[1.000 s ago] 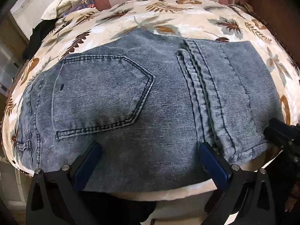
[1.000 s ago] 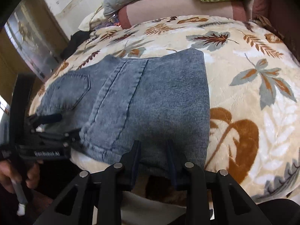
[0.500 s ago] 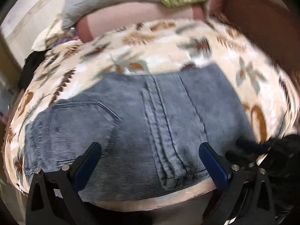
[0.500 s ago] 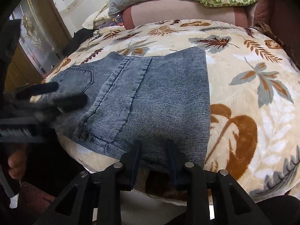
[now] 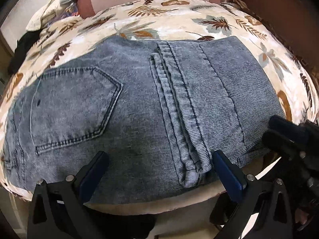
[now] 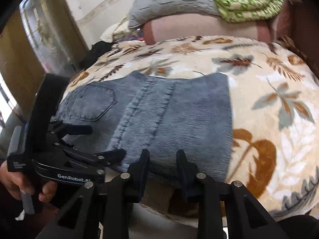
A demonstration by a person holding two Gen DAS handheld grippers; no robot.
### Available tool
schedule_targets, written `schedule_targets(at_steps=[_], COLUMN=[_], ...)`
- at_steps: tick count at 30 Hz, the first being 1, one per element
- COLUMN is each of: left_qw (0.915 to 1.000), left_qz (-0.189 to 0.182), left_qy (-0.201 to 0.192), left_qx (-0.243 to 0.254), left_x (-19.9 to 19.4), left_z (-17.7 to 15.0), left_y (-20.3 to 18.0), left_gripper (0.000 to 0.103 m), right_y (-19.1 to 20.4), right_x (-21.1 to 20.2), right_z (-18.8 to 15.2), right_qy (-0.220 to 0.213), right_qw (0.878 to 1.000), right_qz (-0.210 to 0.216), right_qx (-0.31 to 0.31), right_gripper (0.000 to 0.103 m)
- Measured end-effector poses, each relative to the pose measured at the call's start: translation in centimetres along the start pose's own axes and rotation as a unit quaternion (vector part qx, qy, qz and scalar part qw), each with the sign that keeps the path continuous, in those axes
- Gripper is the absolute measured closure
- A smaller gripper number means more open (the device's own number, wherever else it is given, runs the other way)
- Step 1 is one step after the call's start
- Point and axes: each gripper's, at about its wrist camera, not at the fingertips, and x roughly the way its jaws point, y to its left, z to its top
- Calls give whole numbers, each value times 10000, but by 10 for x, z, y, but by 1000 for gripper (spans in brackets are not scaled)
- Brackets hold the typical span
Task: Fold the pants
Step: 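Grasp the jeans waistband edge with the left tool and lift it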
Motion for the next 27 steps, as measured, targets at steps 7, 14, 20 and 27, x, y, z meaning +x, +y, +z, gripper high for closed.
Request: schedule_targets(at_steps=[7, 14, 20, 27], left_qw=[9999, 9996, 9996, 9987], left_qz=[-145, -261, -260, -456], left_qy=[15, 72, 63, 135], left_qx=[-63, -32, -12, -204], left_x=[0, -5, 0, -8], left_z=[-5, -7, -7, -7], left_y=[6, 9, 11, 23], left_gripper=[0, 0, 0, 0], right_y=[4, 5, 1, 1], right_x=[23, 18, 15, 16], right_z=[-2, -11, -16, -15], right_qy=[375, 410, 424, 424], right_qw=[9993, 9986, 9984, 9986], right_qz=[-43, -51, 16, 42], right_qx=[-74, -333, -377, -317], right_gripper=[72, 71, 71, 71])
